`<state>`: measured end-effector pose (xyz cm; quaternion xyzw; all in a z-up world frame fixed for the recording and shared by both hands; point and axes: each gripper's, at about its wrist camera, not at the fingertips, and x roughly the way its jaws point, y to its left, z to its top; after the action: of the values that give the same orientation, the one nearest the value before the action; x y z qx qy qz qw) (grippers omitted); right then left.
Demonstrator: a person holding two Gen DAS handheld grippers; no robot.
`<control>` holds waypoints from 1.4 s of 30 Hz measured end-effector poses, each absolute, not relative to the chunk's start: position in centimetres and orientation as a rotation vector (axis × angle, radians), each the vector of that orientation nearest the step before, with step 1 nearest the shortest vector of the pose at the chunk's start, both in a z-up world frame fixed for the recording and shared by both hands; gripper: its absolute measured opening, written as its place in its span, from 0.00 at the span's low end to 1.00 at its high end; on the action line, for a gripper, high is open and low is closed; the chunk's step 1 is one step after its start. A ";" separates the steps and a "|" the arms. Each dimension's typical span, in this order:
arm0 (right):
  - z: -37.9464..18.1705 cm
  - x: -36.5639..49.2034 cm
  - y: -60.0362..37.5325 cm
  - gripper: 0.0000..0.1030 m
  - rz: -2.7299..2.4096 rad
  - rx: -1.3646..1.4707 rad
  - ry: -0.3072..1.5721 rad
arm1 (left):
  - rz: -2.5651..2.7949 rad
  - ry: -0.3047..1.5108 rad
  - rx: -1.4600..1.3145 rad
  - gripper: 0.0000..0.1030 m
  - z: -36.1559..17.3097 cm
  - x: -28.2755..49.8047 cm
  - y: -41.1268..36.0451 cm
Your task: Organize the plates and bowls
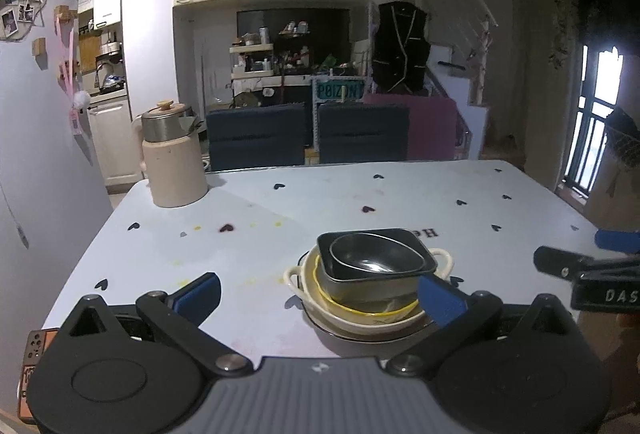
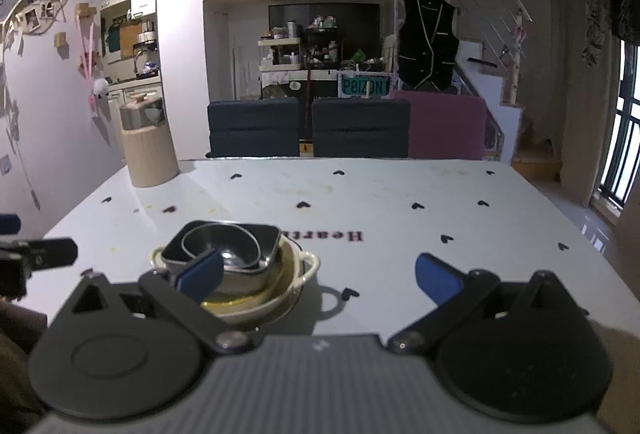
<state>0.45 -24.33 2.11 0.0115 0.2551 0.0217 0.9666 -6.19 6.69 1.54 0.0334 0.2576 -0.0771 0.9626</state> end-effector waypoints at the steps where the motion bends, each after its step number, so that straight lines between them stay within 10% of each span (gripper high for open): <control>1: 2.0 0.4 -24.3 1.00 0.041 0.023 0.519 | -0.156 0.523 0.069 1.00 1.4 -6.3 6.8; 42: 1.2 -1.3 -24.2 1.00 0.044 -0.011 0.500 | -0.107 0.552 0.111 1.00 -0.5 -6.6 6.6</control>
<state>-1.33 -24.16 1.24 -0.0052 0.2471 0.0218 0.9687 -6.61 6.64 -0.46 0.0548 0.2720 -0.0527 0.9593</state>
